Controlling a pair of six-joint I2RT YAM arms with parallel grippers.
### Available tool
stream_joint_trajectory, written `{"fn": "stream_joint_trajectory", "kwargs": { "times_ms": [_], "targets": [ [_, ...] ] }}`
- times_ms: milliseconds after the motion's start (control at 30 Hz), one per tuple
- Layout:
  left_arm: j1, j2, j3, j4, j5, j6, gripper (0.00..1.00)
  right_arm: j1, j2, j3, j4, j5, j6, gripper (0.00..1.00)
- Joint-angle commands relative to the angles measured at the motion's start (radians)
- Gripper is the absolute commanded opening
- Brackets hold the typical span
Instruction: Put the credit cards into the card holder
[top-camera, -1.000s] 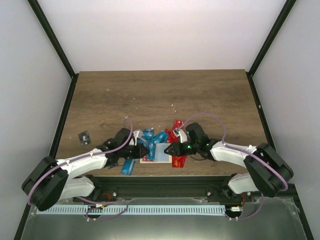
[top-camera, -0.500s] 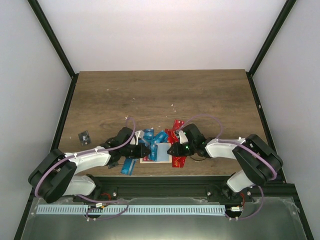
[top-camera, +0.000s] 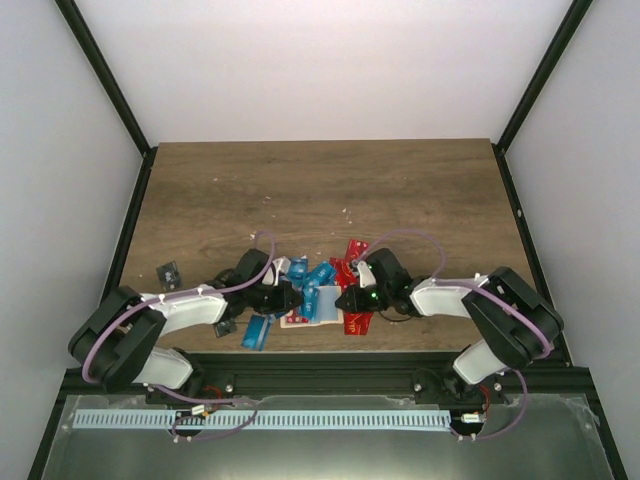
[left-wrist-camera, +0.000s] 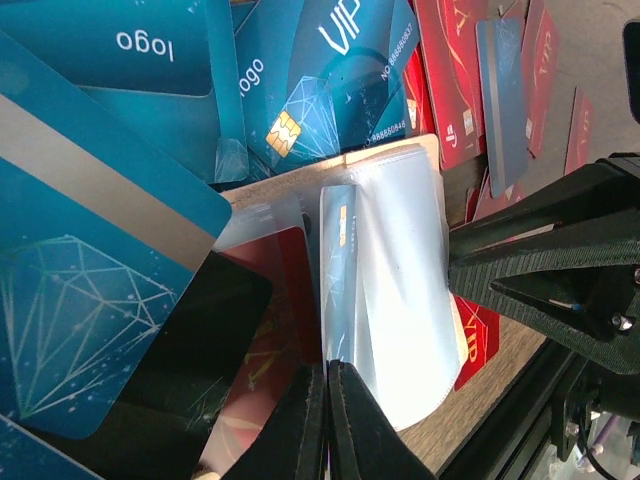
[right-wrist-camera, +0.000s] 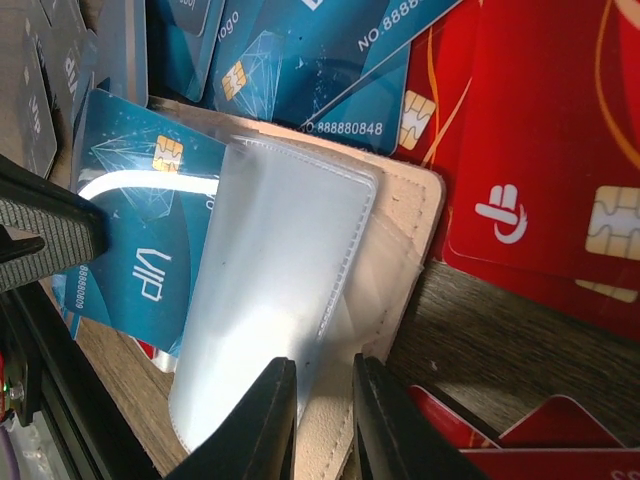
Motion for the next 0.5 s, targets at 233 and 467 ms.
{"fn": "stream_joint_trajectory", "kwargs": {
  "times_ms": [233, 467],
  "targets": [
    [0.003, -0.015, 0.013, -0.043, 0.044, -0.004, 0.04, 0.010, -0.050, -0.051, -0.070, 0.112, -0.044, 0.18],
    [0.002, 0.043, 0.027, 0.009, 0.074, -0.021, 0.04, 0.013, -0.048, -0.080, -0.017, 0.061, -0.049, 0.18]
  ]
}}
